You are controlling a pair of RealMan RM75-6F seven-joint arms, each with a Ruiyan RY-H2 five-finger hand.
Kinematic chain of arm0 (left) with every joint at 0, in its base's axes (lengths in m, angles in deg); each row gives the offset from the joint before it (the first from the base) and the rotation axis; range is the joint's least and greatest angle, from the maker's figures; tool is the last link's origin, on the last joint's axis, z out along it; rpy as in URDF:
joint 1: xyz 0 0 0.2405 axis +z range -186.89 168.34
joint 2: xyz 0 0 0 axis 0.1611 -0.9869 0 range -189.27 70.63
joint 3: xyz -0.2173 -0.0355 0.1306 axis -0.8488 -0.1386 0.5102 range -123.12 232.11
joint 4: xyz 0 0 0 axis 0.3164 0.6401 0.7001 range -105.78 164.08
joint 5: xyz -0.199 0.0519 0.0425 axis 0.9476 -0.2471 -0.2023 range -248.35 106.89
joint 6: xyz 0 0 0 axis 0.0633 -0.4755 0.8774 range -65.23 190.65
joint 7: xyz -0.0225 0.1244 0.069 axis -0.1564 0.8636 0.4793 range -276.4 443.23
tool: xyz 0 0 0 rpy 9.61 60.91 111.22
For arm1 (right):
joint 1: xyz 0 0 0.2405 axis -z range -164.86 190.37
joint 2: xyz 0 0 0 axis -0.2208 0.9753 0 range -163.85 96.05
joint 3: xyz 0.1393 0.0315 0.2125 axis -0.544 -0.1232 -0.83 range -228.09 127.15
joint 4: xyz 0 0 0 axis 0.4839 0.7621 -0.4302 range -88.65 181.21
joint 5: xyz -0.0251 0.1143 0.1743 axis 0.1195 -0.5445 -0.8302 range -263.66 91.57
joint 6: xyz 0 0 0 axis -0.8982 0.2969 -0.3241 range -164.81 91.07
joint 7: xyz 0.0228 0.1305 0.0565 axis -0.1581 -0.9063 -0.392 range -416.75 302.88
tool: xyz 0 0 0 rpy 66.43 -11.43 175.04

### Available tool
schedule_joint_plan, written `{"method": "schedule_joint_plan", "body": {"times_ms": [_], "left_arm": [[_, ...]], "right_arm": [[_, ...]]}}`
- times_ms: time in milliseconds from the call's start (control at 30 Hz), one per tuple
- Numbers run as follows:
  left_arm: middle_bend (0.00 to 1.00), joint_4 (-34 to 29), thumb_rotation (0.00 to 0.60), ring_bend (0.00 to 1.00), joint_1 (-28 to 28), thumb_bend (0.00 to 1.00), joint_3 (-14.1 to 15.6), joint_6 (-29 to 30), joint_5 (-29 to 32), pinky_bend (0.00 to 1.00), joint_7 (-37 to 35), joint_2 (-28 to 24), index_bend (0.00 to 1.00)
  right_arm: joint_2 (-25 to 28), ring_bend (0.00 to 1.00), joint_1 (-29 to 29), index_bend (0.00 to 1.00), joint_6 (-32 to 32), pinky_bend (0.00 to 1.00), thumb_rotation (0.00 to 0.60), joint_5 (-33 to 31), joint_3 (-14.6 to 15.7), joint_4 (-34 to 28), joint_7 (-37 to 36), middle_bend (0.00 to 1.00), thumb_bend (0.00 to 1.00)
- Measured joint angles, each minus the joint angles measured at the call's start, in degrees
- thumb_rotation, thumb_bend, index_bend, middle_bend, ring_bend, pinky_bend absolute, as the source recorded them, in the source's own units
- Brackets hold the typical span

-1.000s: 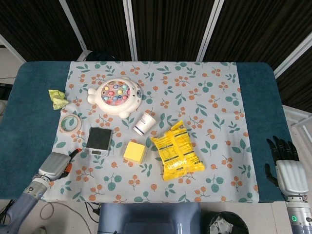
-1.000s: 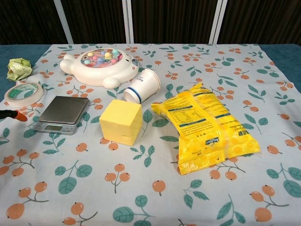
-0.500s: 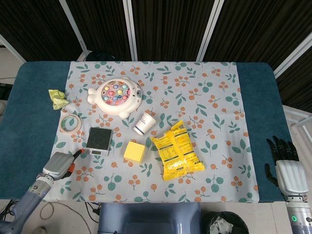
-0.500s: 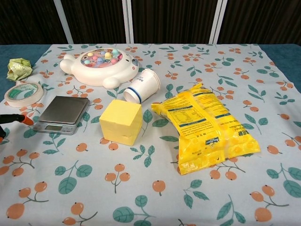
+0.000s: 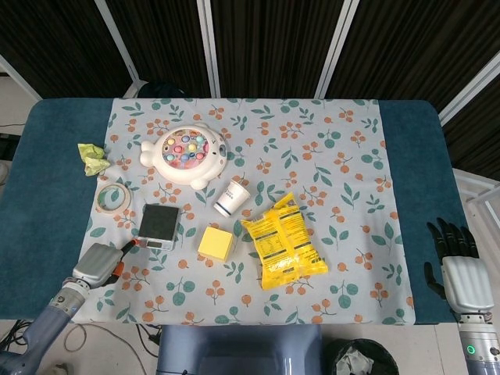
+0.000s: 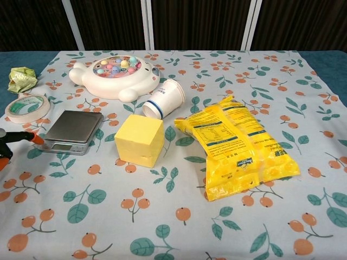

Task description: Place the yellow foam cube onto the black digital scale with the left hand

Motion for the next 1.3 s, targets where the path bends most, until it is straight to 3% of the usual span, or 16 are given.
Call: {"method": "schedule_joint_plan", "body": {"times_ms": [1300], "left_arm": [[0.66, 0.6, 0.600, 0.65, -1.3, 0.63, 1.2, 0.0, 1.0, 0.69, 0.8, 0.7, 0.16]], "right_arm": [[0.1, 0.00, 0.2, 0.00, 0.0, 0.00, 0.600, -0.9, -0.3, -0.3, 0.2, 0.00, 0.58]]}}
